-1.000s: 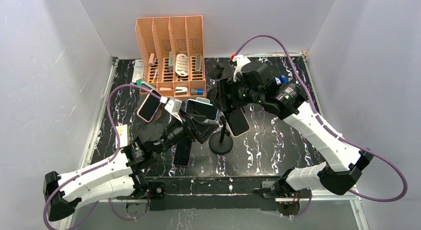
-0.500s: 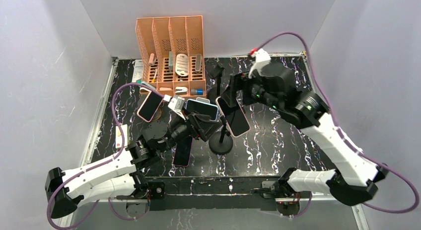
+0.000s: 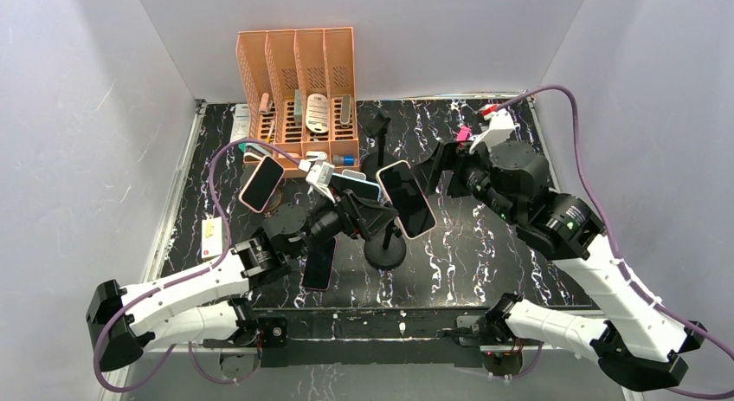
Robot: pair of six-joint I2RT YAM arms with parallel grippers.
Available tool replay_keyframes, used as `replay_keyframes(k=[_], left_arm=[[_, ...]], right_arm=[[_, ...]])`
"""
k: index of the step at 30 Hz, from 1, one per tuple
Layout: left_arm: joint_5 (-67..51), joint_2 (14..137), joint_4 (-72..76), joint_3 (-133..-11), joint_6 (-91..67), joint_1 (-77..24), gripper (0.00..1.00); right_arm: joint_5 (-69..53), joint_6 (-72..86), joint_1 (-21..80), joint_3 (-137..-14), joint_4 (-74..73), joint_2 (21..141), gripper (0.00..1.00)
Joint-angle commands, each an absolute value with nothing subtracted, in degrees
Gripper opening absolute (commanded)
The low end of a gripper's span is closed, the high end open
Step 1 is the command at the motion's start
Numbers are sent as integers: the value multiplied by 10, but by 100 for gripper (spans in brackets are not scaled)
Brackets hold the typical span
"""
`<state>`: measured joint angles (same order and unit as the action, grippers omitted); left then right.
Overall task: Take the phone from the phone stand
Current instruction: Move the phone stand with the phone to the center of the board.
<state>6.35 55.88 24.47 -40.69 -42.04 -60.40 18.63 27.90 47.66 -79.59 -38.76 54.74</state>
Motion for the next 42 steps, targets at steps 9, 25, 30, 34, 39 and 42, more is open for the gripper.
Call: replay_keyframes(k=[9,25,30,34,39,42], left_arm=[[50,579,288,-418,-440,-605,56],[45,595,336,-393,-427,-605,34],[43,593,338,-385,-415,-604,22],[45,584,339,-371,-400,-604,8],[53,577,330,-357,-375,-604,0],[59,571,330,-349,-352,-604,0]], right_arm=[[121,269,479,-766,-326,500,99],[119,241,479,-772,-349,522,99],[113,242,479,-841,-431,582,99],[102,235,479,-899,-492,637,99],[95,214,479,-942,-522,669,99],[96,200,480,-977,-561,694,99]])
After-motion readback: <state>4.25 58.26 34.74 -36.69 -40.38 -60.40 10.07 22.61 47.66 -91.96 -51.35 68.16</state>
